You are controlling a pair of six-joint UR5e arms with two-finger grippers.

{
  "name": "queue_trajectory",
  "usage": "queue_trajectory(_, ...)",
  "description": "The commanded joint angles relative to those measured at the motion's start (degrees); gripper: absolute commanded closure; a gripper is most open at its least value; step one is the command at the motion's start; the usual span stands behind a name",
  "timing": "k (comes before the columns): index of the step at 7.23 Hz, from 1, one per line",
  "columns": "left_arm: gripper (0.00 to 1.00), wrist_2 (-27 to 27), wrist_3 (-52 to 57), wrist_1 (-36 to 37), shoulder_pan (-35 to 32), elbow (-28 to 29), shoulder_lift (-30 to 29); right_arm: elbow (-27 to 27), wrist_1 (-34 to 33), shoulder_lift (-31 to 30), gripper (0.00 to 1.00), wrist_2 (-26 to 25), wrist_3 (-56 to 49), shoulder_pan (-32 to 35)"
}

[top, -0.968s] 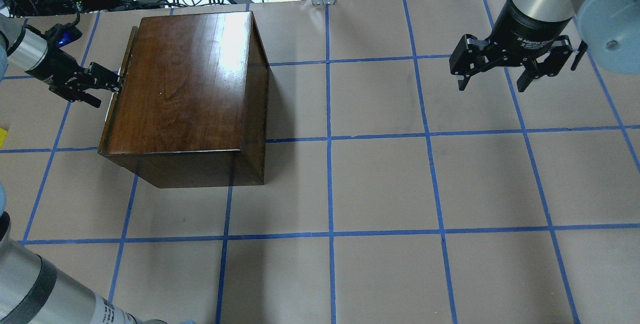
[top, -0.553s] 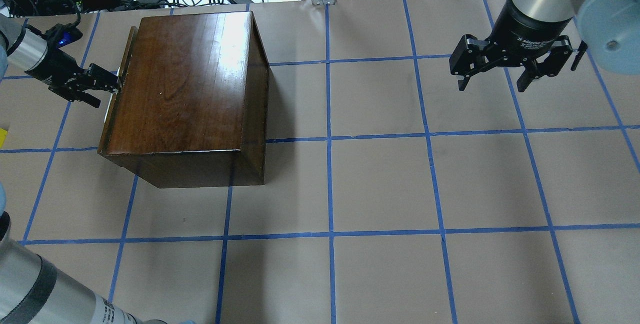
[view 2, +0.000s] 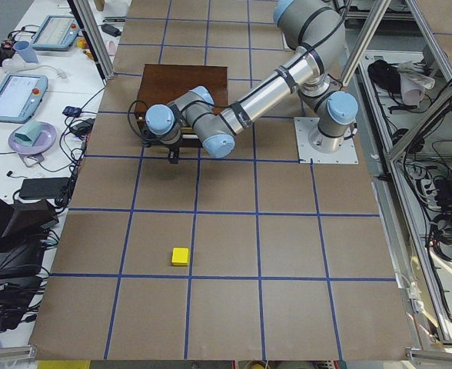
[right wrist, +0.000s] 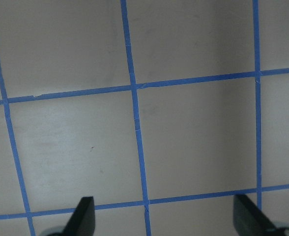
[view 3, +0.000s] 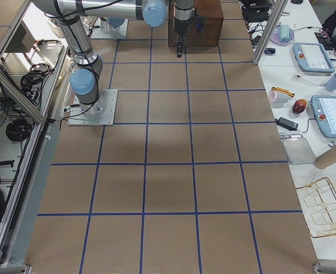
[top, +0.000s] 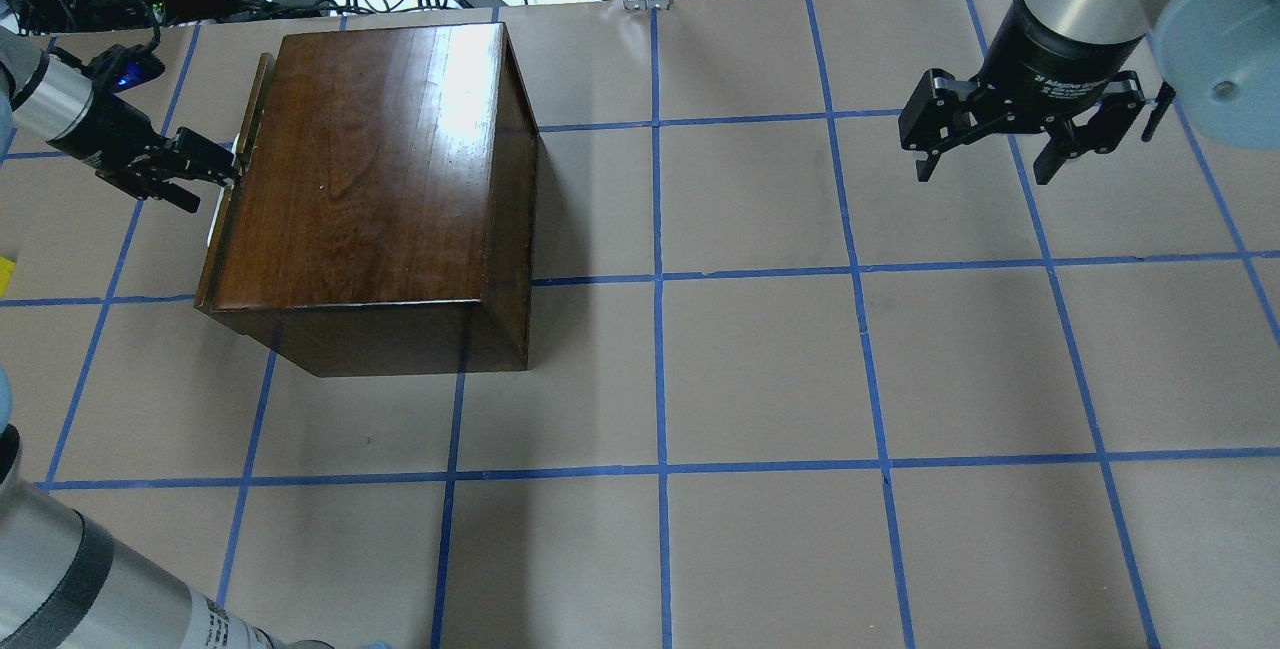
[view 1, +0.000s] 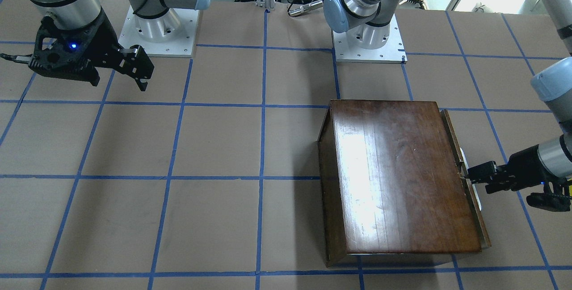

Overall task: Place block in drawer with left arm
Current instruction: 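Pull the drawer outward from the cabinet with the left gripper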

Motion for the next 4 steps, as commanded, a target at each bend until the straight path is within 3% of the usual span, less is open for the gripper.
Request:
queue_trajectory(1, 0.0, 0.1, 1.3, 0.0, 0.0, 0.0, 0.0, 0.0, 0.0, 0.0, 0.0, 0.0, 0.0, 0.0)
queue_trajectory(4, 0.0, 0.9, 2.3, 0.0, 0.1, 0.6, 0.0, 0.0, 0.0, 0.0, 0.0, 0.0, 0.0, 0.0)
